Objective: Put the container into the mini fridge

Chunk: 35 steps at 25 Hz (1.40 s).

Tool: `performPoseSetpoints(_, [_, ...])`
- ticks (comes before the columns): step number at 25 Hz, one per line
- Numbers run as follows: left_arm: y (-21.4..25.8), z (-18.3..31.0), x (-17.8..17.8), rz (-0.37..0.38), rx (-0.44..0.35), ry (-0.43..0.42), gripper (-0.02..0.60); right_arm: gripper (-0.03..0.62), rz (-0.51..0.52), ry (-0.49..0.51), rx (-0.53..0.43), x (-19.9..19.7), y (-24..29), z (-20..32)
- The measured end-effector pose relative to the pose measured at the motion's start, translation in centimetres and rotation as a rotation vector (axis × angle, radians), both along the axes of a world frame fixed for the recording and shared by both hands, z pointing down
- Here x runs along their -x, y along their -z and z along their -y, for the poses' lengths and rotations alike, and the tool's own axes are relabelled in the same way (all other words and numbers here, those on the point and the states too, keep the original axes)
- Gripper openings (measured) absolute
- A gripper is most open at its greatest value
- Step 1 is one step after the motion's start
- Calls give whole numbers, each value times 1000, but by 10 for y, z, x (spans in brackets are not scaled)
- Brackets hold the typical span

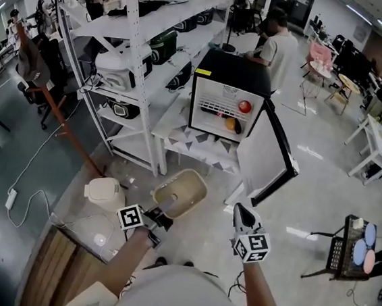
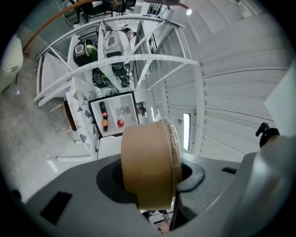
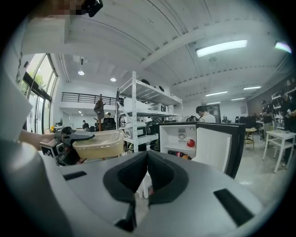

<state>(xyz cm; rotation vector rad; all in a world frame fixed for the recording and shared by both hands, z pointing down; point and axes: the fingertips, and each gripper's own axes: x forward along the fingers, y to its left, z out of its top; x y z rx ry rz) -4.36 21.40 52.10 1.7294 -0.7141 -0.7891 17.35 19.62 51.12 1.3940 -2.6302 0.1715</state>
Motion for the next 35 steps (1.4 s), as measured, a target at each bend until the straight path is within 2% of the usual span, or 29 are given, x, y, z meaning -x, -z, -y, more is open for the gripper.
performPoseSetpoints(10, [0,11,-22,-2,-5,44,178,6,-41,48,-14,-24,-4,18])
performPoseSetpoints(20, [-3,34,-21,-1,3,57,177,6,-23,63,1,-23,-11,45])
performPoseSetpoints(35, [-27,136,14,-7,38,-8,176,6,-38,3,34,14,-26,133])
